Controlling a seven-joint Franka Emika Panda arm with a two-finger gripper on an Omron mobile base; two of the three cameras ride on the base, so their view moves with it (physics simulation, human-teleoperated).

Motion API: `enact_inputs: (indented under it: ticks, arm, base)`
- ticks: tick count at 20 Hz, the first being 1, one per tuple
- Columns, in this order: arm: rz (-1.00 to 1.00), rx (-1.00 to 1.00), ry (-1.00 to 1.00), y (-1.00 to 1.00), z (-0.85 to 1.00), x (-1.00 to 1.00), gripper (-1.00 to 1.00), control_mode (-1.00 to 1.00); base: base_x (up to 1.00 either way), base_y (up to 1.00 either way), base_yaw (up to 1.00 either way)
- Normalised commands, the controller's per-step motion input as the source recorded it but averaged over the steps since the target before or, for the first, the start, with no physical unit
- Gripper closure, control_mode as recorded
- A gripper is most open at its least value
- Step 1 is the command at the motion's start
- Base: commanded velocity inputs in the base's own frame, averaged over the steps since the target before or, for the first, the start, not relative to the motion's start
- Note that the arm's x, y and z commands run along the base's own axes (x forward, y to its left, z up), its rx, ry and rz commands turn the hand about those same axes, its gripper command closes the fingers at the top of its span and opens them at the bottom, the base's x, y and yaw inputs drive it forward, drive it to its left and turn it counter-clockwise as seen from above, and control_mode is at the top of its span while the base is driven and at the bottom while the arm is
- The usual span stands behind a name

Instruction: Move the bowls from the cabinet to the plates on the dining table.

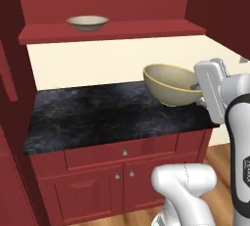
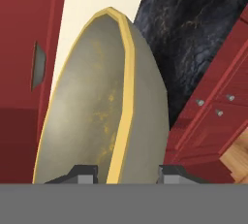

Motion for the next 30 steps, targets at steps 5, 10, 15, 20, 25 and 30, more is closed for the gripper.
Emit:
enact_inputs:
  ticks: [5, 10, 15, 20, 25, 30]
  arm:
    - [0.00, 0.00, 0.00, 0.00, 0.00, 0.00, 1.00, 1.00]
    - [0.00, 0.00, 0.00, 0.00, 0.00, 0.00, 1.00, 1.00]
    - [0.00, 0.00, 0.00, 0.00, 0.00, 0.00, 1.00, 1.00]
    - [0.00, 0.00, 0.00, 0.00, 0.00, 0.00, 1.00, 1.00]
    - [0.00, 0.00, 0.00, 0.00, 0.00, 0.00, 1.00, 1.00]
    - [0.00, 0.00, 0.00, 0.00, 0.00, 0.00, 1.00, 1.00]
  base:
    - [-0.73, -0.09, 0.08]
    - [-0.59, -0.07, 0.44]
    - [-0.35, 0.00, 0.53]
    - [-0.08, 0.06, 0.59]
    - [0.00, 0.26, 0.63]
    - [0.00, 0.31, 0.60]
